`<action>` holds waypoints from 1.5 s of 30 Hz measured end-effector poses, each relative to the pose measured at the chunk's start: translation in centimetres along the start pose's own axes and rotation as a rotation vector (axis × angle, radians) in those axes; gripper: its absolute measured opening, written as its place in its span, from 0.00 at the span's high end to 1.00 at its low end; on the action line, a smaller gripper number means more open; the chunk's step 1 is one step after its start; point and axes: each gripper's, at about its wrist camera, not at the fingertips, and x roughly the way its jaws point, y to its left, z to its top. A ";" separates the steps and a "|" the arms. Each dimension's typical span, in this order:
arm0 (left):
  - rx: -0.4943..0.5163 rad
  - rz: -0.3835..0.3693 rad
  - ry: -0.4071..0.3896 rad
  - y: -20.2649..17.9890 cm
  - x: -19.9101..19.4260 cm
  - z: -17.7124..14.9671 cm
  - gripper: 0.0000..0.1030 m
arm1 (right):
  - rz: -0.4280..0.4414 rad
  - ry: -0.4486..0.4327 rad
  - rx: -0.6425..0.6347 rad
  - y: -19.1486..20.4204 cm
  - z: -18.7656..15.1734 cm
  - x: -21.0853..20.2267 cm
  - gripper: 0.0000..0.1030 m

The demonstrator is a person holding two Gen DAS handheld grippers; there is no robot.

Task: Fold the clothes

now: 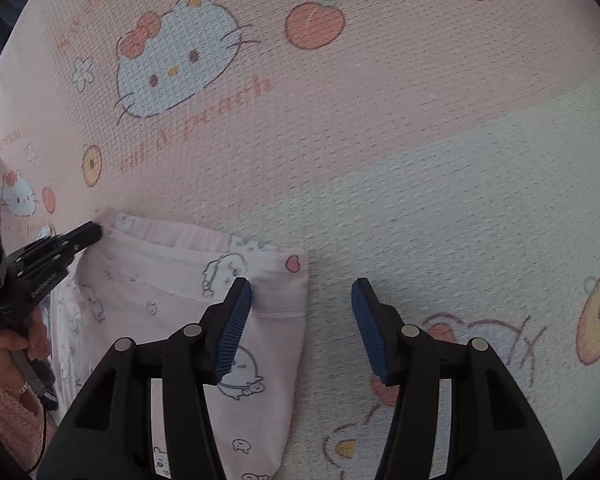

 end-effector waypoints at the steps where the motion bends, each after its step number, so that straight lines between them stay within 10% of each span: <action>1: -0.007 -0.016 -0.007 0.0 -0.5 -0.1 0.95 | -0.012 -0.017 0.017 -0.4 0.1 -0.3 0.47; 13: 0.011 -0.034 -0.002 -0.1 -0.9 -0.6 0.95 | 0.097 0.039 -0.092 1.9 -0.3 1.9 0.47; 16: 0.013 -0.053 -0.008 -0.9 -0.5 -0.1 0.95 | 0.186 0.067 -0.073 2.0 -0.7 2.9 0.95; 24: 0.087 -0.234 -0.006 -5.8 0.8 1.8 0.95 | -0.045 -0.212 -0.006 -1.8 -1.6 -7.0 0.96; 32: 0.075 -0.293 0.079 -8.2 4.9 2.1 0.95 | -0.236 -0.083 0.041 -4.3 -1.9 -4.3 0.96; 37: 0.054 -0.351 0.119 -7.4 4.6 2.0 0.93 | -0.188 -0.043 0.082 -4.9 -1.3 -3.0 0.95; 45: 0.169 -0.246 0.144 -9.2 4.5 1.0 0.88 | -0.166 -0.044 0.092 -5.0 -1.1 -2.8 0.92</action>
